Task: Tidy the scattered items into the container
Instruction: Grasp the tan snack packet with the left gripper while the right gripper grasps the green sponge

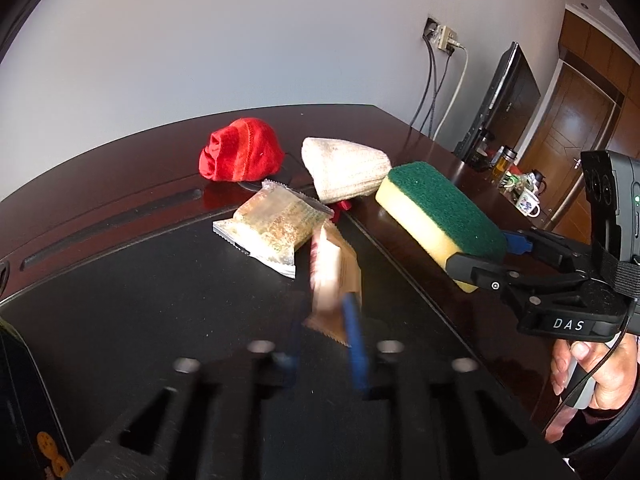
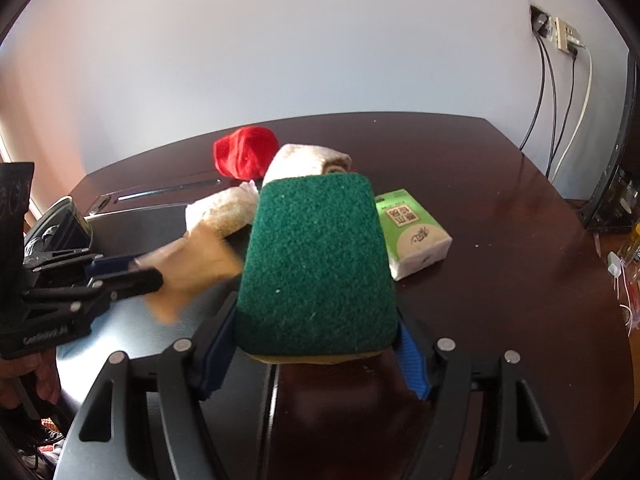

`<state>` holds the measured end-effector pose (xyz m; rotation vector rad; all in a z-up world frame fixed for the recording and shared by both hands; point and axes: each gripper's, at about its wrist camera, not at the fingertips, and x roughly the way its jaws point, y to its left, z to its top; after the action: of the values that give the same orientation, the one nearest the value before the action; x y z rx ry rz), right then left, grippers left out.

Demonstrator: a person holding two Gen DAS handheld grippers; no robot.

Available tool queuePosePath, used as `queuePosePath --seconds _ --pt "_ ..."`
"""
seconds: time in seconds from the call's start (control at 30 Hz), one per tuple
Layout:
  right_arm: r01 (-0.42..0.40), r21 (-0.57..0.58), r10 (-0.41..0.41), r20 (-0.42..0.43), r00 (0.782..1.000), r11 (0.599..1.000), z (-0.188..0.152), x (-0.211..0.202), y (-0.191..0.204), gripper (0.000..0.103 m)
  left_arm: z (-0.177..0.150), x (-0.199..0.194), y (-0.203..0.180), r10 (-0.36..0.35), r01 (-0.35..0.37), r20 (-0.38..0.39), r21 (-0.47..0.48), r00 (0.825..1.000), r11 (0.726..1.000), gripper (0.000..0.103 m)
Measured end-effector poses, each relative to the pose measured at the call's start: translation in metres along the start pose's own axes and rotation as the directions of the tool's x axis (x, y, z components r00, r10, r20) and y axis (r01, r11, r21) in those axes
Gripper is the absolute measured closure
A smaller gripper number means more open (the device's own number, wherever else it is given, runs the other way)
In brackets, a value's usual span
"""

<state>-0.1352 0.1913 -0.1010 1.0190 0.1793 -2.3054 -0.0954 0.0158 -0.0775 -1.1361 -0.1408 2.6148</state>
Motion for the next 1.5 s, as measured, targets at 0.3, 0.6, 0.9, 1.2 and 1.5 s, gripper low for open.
queuePosePath --seconds 0.3,0.6,0.9,1.2,1.5 --pt "-0.008 0.006 0.008 0.008 1.000 1.000 -0.004 -0.008 0.007 0.032 -0.003 0.011 0.003 -0.042 0.040 -0.042 -0.055 0.998 0.998 0.084" --pt "-0.004 0.038 0.003 0.020 1.000 0.999 -0.008 -0.017 -0.008 0.032 0.005 0.030 -0.014 -0.015 0.013 -0.037 -0.057 0.999 0.998 0.039" --pt "-0.035 0.054 0.033 0.029 0.999 0.998 -0.011 -0.018 -0.013 0.032 0.008 0.054 -0.024 0.045 -0.046 -0.062 -0.015 0.997 0.999 0.039" --pt "-0.049 0.061 0.047 0.035 0.998 0.997 -0.012 -0.019 -0.016 0.032 0.010 0.053 -0.024 0.089 -0.089 -0.054 0.017 0.995 0.996 0.062" --pt "-0.054 0.063 0.051 0.046 0.998 0.997 -0.012 -0.024 -0.011 0.032 0.003 0.034 -0.016 0.068 -0.067 -0.023 0.014 0.997 0.998 0.065"
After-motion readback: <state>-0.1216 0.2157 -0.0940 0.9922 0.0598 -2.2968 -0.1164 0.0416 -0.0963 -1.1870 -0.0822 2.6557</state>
